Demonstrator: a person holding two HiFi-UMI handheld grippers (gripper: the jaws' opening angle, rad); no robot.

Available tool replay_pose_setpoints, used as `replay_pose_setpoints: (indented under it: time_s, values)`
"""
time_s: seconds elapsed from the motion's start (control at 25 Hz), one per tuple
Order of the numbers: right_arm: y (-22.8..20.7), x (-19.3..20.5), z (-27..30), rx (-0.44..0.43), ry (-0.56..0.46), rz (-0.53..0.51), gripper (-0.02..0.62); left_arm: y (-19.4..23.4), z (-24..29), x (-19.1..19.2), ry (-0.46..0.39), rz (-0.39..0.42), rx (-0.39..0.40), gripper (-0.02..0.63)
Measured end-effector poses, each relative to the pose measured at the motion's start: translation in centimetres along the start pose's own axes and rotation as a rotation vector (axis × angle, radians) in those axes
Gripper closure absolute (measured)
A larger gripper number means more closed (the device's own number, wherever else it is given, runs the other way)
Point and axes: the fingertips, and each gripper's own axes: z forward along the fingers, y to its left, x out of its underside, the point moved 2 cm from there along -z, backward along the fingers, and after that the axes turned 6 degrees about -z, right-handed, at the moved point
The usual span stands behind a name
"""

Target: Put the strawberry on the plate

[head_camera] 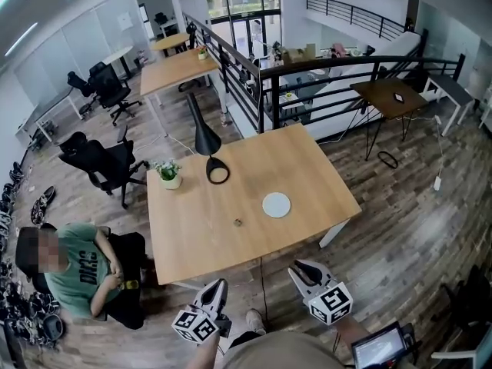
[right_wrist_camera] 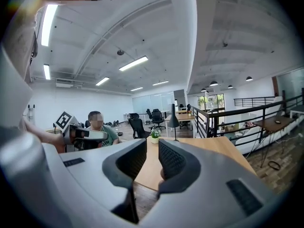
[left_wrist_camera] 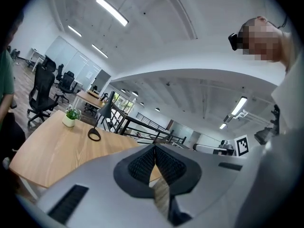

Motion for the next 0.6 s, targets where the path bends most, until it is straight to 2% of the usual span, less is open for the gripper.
replay_pose_setpoints:
  time_s: [0.28, 0.6]
  values:
    - [1.2, -1.1, 5.4, -0.005, 0.021, -0.03, 0.531, 4.9, 0.1, -2.2, -0.016, -0.039, 0.008, 0.603]
    - [2.3, -1.0, 10.2, 0.004, 0.047, -0.043, 0.531, 9.5, 1.3, -3.2, 0.011, -0.06, 0.049, 0.603]
